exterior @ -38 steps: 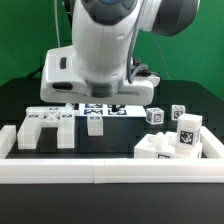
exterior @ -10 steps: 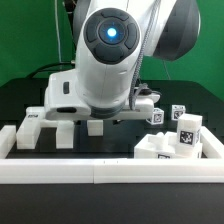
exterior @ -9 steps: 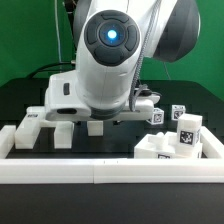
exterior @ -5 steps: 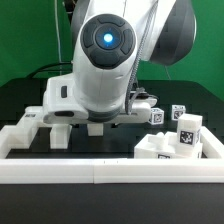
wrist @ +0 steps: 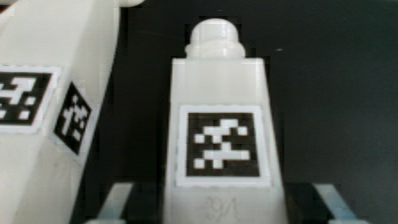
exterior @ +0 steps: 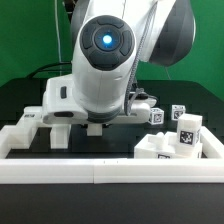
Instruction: Assemble chair
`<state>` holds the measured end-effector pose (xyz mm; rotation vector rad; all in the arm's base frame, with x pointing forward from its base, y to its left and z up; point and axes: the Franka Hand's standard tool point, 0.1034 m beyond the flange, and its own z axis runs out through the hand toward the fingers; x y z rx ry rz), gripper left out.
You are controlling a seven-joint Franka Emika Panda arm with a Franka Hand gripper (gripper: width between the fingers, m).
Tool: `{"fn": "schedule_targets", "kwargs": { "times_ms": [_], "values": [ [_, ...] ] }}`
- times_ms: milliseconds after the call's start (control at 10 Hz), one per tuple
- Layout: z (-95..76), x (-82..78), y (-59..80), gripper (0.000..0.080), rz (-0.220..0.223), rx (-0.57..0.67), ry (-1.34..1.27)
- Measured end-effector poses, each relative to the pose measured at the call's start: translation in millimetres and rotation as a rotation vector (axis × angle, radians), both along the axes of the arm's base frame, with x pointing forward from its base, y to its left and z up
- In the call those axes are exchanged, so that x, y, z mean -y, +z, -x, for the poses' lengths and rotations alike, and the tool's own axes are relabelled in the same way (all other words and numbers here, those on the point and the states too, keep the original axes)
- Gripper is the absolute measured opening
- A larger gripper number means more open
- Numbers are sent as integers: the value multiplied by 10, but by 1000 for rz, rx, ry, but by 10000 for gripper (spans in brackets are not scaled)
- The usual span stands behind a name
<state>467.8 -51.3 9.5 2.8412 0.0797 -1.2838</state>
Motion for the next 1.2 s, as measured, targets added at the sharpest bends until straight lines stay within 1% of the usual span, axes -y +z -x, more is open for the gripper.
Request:
{"fn": "schedule_targets", "kwargs": {
  "times_ms": [200,300,400,600,900,1100,1200],
  "values": [
    [-15,-2,6,289,0,3,1],
    [-38,-8,25,289,0,4,1],
    [-72,-22,74,289,-2,3,2],
    [-146,-67,234,291,-2,-2,-3],
    [-212,-142,609,291,-1,-16,-26],
    [-232,-121,556,291,1,7,-24],
    [-245,-117,555,291,2,14,-24]
  ]
}}
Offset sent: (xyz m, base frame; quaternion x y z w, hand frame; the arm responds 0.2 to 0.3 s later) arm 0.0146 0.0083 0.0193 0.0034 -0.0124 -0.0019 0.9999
